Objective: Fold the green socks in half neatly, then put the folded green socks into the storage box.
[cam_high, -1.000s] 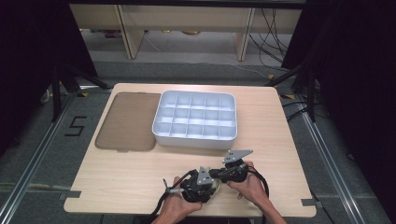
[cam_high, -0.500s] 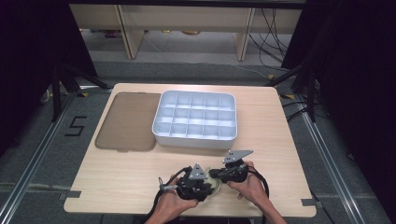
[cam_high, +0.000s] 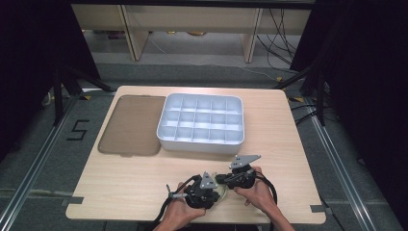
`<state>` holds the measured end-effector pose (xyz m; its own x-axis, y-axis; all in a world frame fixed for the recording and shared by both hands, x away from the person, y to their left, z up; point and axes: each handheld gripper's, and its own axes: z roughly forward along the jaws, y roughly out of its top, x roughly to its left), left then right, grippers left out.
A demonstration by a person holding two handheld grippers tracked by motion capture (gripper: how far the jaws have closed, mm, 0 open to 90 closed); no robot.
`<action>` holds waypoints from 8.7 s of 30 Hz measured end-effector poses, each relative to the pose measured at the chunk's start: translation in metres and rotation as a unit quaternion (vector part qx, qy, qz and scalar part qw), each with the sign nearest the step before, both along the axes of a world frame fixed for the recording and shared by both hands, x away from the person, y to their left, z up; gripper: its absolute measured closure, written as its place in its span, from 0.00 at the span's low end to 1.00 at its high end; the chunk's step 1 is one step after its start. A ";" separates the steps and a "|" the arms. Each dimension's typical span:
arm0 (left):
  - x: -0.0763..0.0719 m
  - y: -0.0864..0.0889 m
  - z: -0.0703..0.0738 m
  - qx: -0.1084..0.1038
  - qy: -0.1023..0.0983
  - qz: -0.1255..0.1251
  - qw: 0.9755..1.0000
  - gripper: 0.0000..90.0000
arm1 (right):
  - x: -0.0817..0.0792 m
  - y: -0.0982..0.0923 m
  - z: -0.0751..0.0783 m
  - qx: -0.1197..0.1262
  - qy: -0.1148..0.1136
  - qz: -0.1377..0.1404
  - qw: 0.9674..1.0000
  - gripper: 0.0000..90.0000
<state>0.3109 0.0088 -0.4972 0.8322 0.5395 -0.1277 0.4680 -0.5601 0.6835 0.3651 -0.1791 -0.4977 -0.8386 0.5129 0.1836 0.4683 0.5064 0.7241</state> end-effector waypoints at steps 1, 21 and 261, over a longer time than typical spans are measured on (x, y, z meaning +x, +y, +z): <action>0.000 0.000 0.000 0.000 0.000 -0.001 1.000 0.93 | -0.001 0.000 0.001 0.003 0.002 -0.002 1.000 0.94; -0.001 0.000 0.000 0.003 -0.003 0.000 1.000 0.92 | 0.003 -0.005 0.009 0.030 0.018 -0.042 0.998 0.58; -0.026 0.142 -0.005 -0.013 -0.014 0.153 0.988 0.21 | 0.106 -0.035 0.084 -0.028 -0.181 -0.160 0.970 0.84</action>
